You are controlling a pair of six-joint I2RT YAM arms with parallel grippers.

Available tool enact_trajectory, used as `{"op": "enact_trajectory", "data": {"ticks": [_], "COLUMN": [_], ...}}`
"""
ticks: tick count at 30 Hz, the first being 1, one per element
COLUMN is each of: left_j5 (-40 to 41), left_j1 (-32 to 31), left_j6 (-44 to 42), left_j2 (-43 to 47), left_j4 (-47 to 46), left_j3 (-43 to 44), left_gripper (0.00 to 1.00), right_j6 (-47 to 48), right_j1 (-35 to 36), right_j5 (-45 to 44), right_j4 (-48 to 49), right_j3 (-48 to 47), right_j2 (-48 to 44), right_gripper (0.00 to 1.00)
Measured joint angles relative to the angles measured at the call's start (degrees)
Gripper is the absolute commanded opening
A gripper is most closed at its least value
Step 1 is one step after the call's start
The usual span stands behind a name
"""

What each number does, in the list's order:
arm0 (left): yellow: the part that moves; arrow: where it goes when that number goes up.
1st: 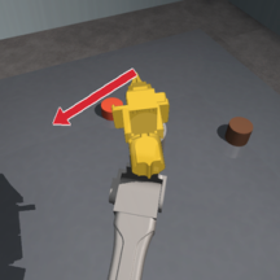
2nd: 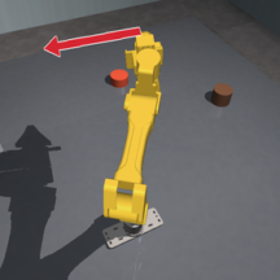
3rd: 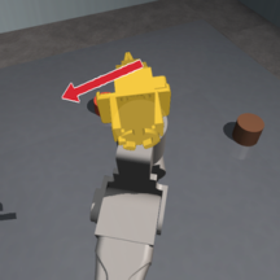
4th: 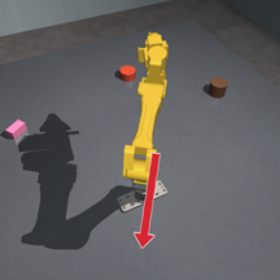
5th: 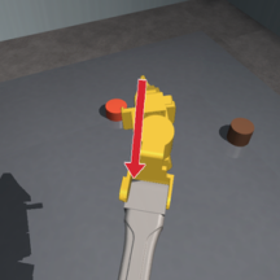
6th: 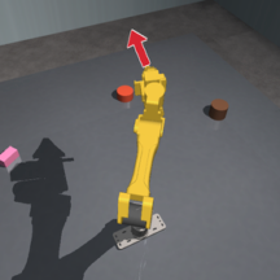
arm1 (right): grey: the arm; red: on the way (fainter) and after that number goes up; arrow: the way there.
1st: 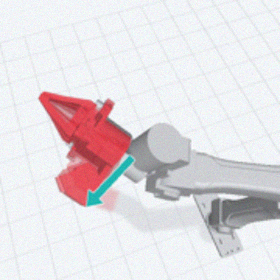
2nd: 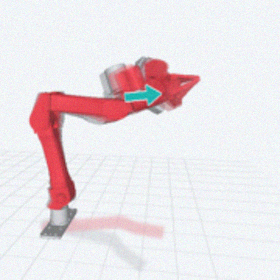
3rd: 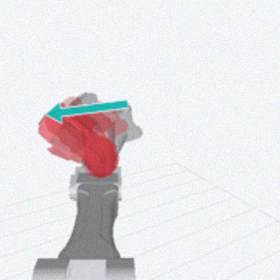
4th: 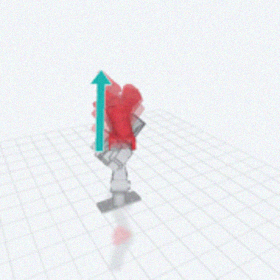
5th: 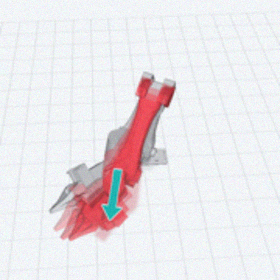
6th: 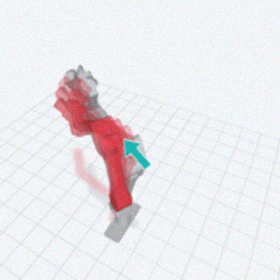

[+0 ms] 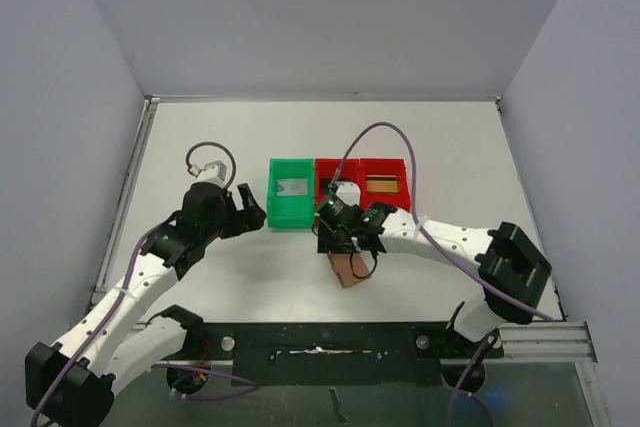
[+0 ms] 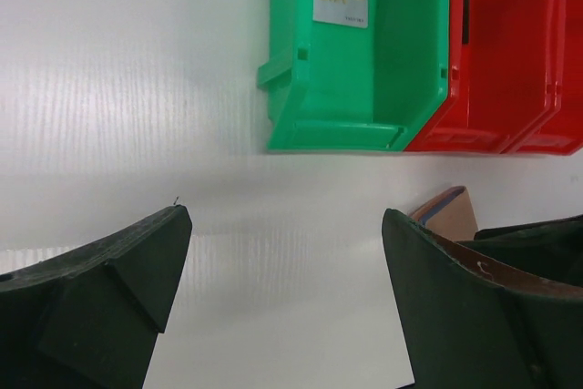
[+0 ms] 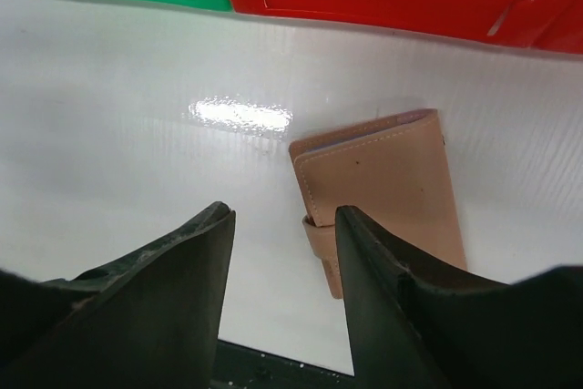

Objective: Take the credit cards out of the card holder

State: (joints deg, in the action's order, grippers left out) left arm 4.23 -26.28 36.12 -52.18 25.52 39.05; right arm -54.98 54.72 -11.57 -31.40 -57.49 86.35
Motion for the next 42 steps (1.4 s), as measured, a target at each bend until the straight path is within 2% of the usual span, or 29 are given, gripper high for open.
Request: {"op": "enact_trajectory", "data": {"ticks": [6, 8, 9, 10, 14, 21, 24, 33, 35, 38, 42], "left_j5": [5.0, 6.3, 6.6, 7.0, 7.6, 7.8, 7.8, 7.5, 7.5, 6.9, 0.7], "left_j1": [0.0, 0.0, 0.0, 0.0, 0.0, 0.0, 0.0, 0.0, 0.0, 0.0, 0.0], "left_j6": [0.3, 0.5, 0.6, 0.7, 0.7, 1.1, 1.3, 1.9, 2.1, 2.2, 2.2], "left_j2": [4.0, 4.6, 4.8, 4.9, 5.0, 5.1, 5.1, 3.0, 2.9, 2.9, 2.5], "left_j4": [1.4, 1.8, 2.0, 2.1, 2.3, 2.8, 2.9, 2.7, 2.7, 2.5, -0.4], "left_j3": [0.0, 0.0, 0.0, 0.0, -0.2, -1.0, -1.7, -1.8, -1.8, -1.8, -2.2], "left_gripper": [0.86, 0.86, 0.86, 0.86, 0.86, 0.86, 0.86, 0.86, 0.86, 0.86, 0.86], "right_j6": [2.1, 2.8, 3.1, 3.2, 3.3, 3.2, 3.2, 3.6, 3.6, 2.8, 1.3], "right_j1": [2.5, 2.8, 2.9, 3.1, 3.5, 3.5, 3.3, -1.0, -2.1, -3.8, -5.2], "right_j5": [-5.2, -6.0, -6.4, -7.0, -8.4, -8.3, -7.7, -1.4, 0.1, 1.6, 1.3], "right_j4": [-7.7, -9.6, -10.4, -11.3, -13.4, -13.0, -11.9, -4.0, -1.9, -0.1, -0.1], "right_j3": [-7.6, -9.0, -9.6, -10.4, -11.9, -10.7, -8.8, -2.5, -1.0, 0.9, 2.8], "right_j2": [10.9, 13.8, 15.0, 15.9, 16.7, 15.3, 12.7, 3.3, 1.3, -1.5, -2.8], "right_gripper": [0.48, 0.44, 0.37, 0.35, 0.18, 0.03, 0.0, 0.02, 0.18, 0.35, 0.4]}}
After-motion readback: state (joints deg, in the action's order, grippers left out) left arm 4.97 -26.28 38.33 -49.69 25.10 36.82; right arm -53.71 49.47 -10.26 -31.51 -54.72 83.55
